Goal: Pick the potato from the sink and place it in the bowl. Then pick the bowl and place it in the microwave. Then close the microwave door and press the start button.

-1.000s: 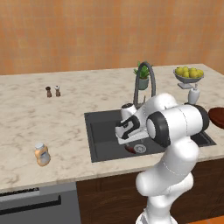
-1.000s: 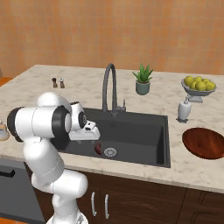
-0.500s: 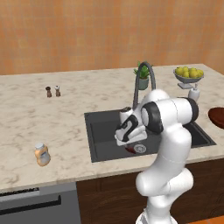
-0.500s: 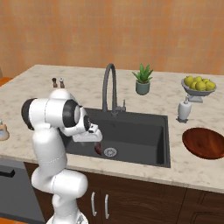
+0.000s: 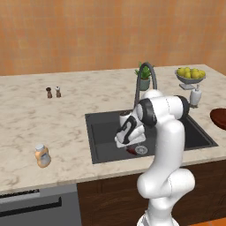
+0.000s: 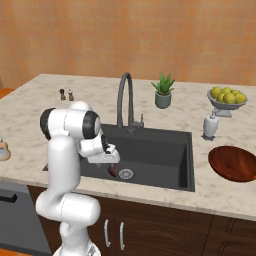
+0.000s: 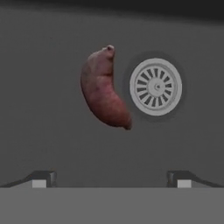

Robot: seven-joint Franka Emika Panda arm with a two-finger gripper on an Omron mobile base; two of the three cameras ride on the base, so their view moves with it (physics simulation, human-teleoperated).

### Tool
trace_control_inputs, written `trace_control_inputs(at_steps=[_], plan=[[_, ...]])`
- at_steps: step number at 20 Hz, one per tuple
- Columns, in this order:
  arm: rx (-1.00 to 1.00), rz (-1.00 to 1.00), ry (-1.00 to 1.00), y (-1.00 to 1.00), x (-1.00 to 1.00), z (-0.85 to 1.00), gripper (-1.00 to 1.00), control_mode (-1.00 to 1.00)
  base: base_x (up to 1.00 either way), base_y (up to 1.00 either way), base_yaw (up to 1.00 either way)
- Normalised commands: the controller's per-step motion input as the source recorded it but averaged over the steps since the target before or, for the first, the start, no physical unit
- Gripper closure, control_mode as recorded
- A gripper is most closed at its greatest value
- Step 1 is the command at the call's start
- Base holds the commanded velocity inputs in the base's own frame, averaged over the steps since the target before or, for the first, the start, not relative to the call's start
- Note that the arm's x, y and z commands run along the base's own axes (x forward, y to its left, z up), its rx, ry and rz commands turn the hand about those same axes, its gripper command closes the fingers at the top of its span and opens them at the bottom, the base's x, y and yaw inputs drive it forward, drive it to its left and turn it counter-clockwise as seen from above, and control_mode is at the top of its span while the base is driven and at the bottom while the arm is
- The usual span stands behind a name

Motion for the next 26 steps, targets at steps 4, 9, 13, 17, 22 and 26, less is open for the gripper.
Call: trace_control_inputs(at_steps=[4,9,13,17,22,26], plan=[[0.0,0.0,0.0,0.0,0.59,-0.28,-1.0,-1.0,0.0,0.0,0.0],[0.0,0.0,0.0,0.0,0.5,-0.33,-1.0,-1.0,0.0,0.0,0.0],[0.0,0.0,0.0,-0.02,0.28,-0.44,-1.0,-1.0,0.0,0.0,0.0],[0.02,0.0,-0.04,-0.32,-0.09,-0.33,-1.0,-1.0,0.0,0.0,0.0],[0.02,0.0,-0.01,-0.21,-0.02,-0.38,1.0,-1.0,0.0,0.0,0.0],[-0.01,0.0,0.03,0.0,0.0,-0.4,1.0,-1.0,0.0,0.0,0.0]])
